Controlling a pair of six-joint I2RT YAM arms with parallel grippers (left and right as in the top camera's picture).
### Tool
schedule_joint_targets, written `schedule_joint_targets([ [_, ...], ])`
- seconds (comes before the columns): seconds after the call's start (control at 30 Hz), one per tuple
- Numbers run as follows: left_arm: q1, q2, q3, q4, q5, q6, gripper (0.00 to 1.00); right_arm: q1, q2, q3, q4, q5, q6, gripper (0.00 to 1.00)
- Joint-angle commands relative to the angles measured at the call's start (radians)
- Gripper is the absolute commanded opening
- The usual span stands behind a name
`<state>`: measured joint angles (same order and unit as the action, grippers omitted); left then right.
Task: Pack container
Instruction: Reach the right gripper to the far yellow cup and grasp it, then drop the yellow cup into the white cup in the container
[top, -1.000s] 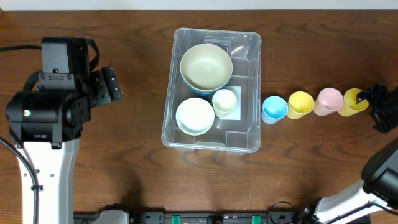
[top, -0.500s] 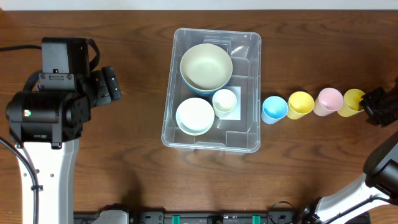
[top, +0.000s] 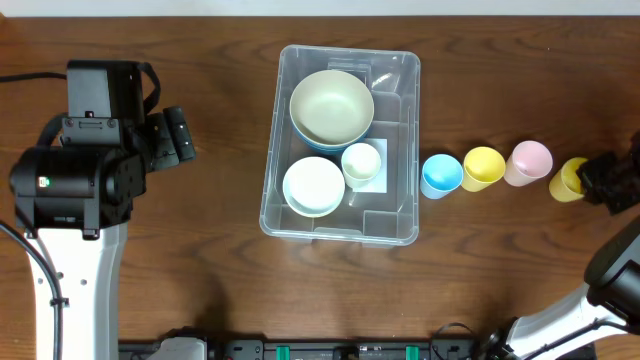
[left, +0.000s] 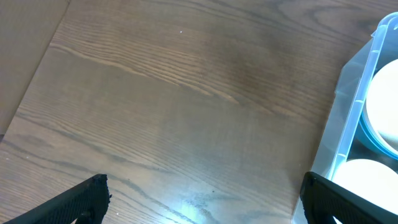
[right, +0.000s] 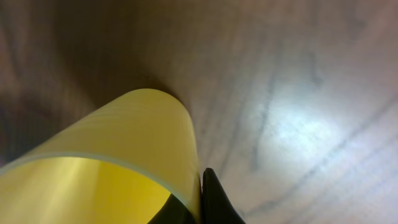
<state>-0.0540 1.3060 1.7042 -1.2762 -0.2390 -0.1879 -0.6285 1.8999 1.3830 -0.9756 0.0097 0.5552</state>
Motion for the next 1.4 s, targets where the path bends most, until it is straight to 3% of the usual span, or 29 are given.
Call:
schedule_joint_targets([
  [0.0,0.003,0.000,0.008,-0.003,-0.001,-0.016,0.98,-0.025,-0.118,-0.011,-0.011,0.053,0.046,0.01],
  [0.2,0.003,0.000,0.008,-0.003,-0.002,-0.016,0.98,0.069,-0.438,-0.010,-0.002,-0.179,0.056,0.01],
  [0.43,0.003,0.000,0.008,-0.003,-0.001,-0.016,0.98,0.511,-0.664,-0.011,-0.015,-0.144,0.013,0.02],
  [0.6,0.003,0.000,0.008,-0.003,-0.002,-0.016,0.98,0.859,-0.608,-0.023,-0.024,-0.026,0.036,0.01],
  [0.73,0.003,0.000,0.008,-0.003,-0.002,-0.016,0.98,1.016,-0.497,-0.026,-0.021,-0.013,0.072,0.02],
  [1.17,0.003,0.000,0.008,-0.003,-0.002,-0.016,0.98,1.166,-0.214,-0.026,0.105,0.061,0.115,0.01],
  [1.23,0.003,0.000,0.008,-0.003,-0.002,-0.016,0.98,1.167,-0.213,-0.025,0.128,0.062,0.092,0.10],
  [1.37,0.003,0.000,0.008,-0.003,-0.002,-0.016,0.98,1.157,-0.246,-0.012,0.126,0.065,0.090,0.41],
])
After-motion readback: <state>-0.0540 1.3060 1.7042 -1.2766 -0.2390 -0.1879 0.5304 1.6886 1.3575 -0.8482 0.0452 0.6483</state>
